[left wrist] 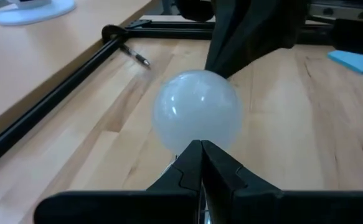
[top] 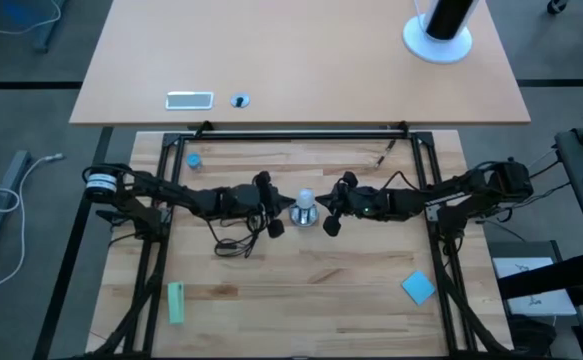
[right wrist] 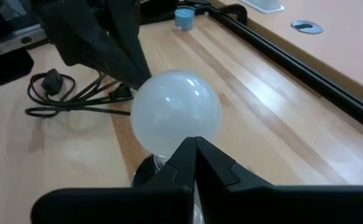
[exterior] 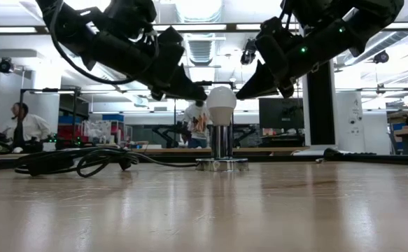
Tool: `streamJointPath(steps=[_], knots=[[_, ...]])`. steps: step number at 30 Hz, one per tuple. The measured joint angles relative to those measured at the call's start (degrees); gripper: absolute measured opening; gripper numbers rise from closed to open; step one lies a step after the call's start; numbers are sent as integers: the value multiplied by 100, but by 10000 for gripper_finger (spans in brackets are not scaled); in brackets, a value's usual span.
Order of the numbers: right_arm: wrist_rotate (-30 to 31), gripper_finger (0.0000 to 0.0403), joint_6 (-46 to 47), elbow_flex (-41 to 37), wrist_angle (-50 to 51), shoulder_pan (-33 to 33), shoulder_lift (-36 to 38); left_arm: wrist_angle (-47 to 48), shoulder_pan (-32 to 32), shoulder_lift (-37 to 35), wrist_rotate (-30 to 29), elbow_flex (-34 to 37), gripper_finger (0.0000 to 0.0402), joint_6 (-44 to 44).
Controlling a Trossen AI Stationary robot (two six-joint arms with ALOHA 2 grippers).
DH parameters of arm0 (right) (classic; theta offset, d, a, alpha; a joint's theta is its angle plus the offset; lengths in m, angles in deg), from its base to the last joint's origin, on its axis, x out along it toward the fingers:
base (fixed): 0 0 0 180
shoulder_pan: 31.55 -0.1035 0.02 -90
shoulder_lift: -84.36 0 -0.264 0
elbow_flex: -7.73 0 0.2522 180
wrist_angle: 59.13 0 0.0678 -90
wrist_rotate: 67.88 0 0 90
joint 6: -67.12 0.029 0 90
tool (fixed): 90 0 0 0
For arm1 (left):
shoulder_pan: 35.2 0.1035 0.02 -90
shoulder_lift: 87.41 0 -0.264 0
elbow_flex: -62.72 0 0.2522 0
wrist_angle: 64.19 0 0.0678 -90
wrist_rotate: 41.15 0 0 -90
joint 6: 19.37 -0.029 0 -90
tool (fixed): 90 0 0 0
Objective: Screw lightbulb
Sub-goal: Insert the white lightbulb into the metal lamp
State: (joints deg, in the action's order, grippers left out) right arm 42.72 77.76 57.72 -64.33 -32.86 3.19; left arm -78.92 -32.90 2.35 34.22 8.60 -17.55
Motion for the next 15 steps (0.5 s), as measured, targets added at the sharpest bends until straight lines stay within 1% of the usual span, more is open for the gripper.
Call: streamJointPath(steps=[4,10,15], knots=[[-157,0,111,2,-11,-42,0,-3,14,1,-142,0,0,16],[-159,0,194,2,23,-169,0,1,20,6,-270,0,0,27],[-99,0,343,0,270,-183,11,363,6,-103,-289,0,0,194]])
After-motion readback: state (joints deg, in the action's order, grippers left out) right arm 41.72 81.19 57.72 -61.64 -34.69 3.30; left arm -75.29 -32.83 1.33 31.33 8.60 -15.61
